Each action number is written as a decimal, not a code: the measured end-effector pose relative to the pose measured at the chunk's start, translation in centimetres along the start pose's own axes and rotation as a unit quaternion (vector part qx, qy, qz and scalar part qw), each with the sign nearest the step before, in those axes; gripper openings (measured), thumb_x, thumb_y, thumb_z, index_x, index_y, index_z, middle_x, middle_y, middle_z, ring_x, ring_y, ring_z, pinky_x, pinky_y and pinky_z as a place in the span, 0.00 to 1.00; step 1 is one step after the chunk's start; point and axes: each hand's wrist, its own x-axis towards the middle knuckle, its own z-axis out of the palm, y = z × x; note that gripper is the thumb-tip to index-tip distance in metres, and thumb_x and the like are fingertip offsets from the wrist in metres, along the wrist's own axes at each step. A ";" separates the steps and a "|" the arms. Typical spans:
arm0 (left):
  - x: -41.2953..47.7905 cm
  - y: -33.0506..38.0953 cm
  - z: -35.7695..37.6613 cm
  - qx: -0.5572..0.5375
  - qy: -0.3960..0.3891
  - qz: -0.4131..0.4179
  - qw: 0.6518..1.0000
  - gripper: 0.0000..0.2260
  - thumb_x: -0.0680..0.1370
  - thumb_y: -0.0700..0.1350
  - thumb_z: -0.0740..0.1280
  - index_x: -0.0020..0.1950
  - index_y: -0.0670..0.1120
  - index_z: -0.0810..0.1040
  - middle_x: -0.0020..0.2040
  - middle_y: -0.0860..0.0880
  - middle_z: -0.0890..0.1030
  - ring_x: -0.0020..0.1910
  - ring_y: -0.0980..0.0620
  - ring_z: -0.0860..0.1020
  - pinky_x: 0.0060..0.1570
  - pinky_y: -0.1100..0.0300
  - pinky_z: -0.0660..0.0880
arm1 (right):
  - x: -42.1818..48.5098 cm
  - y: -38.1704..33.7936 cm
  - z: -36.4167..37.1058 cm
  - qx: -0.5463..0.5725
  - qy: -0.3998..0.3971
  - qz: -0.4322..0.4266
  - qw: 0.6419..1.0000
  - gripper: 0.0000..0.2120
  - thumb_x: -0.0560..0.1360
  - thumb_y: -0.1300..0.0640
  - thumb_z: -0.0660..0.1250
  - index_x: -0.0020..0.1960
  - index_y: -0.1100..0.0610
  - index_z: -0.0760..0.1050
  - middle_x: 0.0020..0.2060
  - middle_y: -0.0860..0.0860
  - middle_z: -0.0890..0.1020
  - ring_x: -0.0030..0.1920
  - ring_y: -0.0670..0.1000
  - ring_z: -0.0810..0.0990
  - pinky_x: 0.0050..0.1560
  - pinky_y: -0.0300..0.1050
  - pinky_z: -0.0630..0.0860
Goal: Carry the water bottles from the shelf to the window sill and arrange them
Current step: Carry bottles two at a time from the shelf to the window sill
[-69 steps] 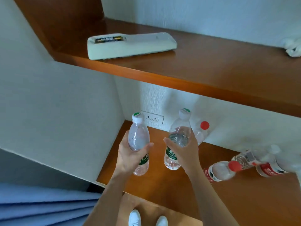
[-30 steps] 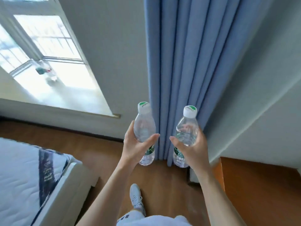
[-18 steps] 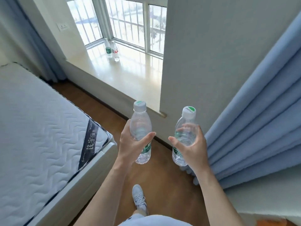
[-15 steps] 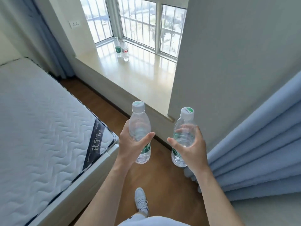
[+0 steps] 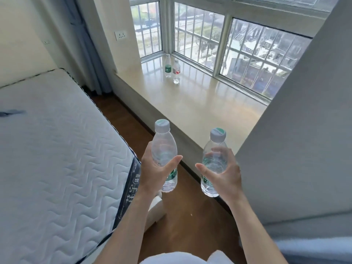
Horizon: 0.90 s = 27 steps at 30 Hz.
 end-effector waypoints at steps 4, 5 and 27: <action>3.3 -2.0 -0.7 0.016 0.025 -0.007 1.000 0.25 0.65 0.62 0.76 0.58 0.61 0.72 0.51 0.56 0.80 0.53 0.55 0.80 0.45 0.71 0.77 | 3.7 0.5 2.5 0.007 -0.029 0.006 1.000 0.26 0.64 0.50 0.84 0.55 0.45 0.73 0.48 0.44 0.85 0.49 0.46 0.84 0.52 0.47 0.81; 4.3 -2.4 -0.8 0.021 0.033 -0.010 0.999 0.25 0.65 0.62 0.76 0.58 0.64 0.72 0.51 0.59 0.80 0.53 0.56 0.80 0.45 0.71 0.77 | 4.8 0.7 3.2 0.009 -0.037 0.007 0.999 0.26 0.64 0.49 0.83 0.55 0.45 0.73 0.48 0.44 0.84 0.49 0.46 0.84 0.53 0.48 0.81; 34.9 -10.2 1.1 0.082 0.213 -0.095 0.969 0.28 0.65 0.56 0.78 0.56 0.78 0.69 0.51 0.76 0.75 0.54 0.74 0.74 0.44 0.82 0.69 | 42.3 3.4 19.3 0.007 -0.238 -0.068 0.969 0.29 0.60 0.39 0.78 0.56 0.45 0.72 0.47 0.39 0.84 0.46 0.40 0.83 0.44 0.27 0.74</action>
